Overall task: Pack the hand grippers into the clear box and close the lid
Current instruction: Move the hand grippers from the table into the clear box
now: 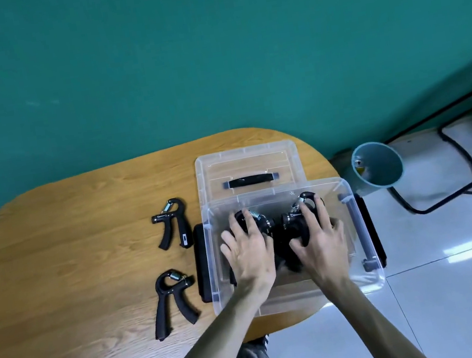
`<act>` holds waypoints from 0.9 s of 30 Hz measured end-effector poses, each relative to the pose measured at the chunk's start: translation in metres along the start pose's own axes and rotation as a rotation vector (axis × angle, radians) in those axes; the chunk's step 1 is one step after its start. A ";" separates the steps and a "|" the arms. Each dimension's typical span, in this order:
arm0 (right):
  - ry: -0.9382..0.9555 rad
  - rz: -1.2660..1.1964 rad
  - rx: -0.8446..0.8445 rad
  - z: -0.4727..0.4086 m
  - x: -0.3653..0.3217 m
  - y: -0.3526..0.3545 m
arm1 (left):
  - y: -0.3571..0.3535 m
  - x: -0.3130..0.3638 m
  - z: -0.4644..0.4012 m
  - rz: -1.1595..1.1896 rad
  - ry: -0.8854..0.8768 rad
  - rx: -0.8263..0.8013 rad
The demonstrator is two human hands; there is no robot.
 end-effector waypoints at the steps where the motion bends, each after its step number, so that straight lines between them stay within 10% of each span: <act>1: 0.002 0.001 -0.010 0.001 0.003 -0.004 | -0.003 -0.002 0.000 -0.007 0.013 0.001; 27: 0.060 0.145 -0.192 -0.008 0.011 -0.034 | -0.028 -0.001 -0.010 -0.081 0.062 0.006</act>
Point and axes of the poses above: each hand's wrist, its own z-axis away from the middle knuckle, its own y-axis out of the back of the hand, x = y × z, the point moved 4 cm from there along -z, towards the middle knuckle, and after that the axes turned 10 degrees about z, right-handed, at the moved point
